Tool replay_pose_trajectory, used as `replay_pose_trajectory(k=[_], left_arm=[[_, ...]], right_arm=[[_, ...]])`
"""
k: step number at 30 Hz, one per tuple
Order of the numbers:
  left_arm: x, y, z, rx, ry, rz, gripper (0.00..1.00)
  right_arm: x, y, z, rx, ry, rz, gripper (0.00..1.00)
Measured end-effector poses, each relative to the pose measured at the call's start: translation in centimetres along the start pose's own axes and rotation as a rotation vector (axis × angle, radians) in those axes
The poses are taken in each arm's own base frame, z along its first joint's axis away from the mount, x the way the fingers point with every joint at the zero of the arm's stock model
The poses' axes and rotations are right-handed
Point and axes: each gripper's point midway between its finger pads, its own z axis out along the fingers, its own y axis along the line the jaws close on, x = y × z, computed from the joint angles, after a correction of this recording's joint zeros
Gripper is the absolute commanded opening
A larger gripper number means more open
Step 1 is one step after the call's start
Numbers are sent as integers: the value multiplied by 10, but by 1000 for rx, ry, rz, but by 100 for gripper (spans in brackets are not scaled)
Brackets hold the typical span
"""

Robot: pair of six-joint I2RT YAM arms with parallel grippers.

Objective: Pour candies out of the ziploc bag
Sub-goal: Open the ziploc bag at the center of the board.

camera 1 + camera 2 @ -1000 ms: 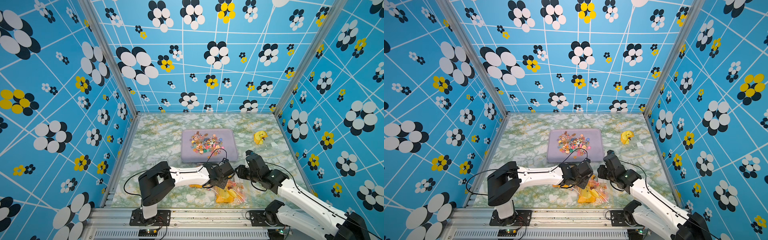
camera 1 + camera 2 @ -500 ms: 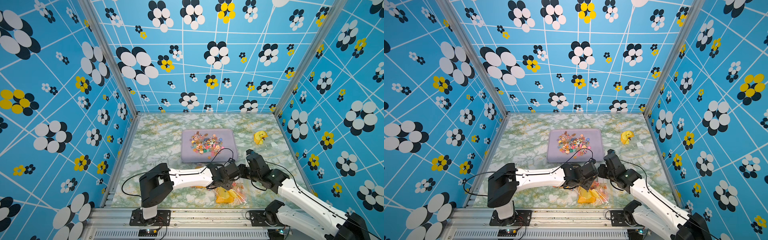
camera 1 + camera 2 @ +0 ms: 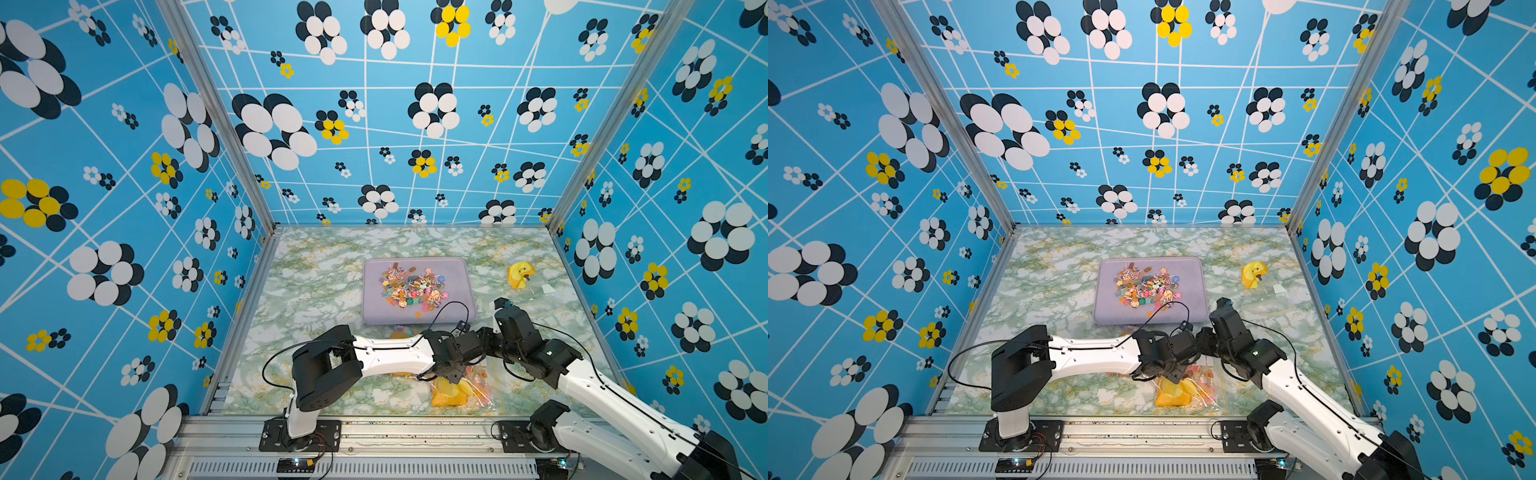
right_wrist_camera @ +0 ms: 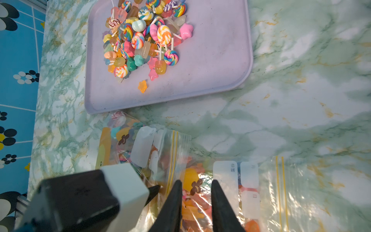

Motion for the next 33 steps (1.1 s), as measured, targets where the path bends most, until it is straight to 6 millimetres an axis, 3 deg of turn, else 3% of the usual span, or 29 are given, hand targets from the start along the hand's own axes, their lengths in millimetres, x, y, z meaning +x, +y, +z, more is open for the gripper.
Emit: replay_pose_trajectory(k=[13, 21, 33], left_arm=[[3, 5, -1, 36, -19, -25, 23], [4, 8, -3, 76, -25, -46, 22], [3, 12, -7, 110, -36, -66, 12]], right_arm=[[0, -1, 0, 1, -1, 2, 28], [-1, 2, 3, -10, 4, 2, 28], [12, 12, 20, -71, 71, 25, 28]])
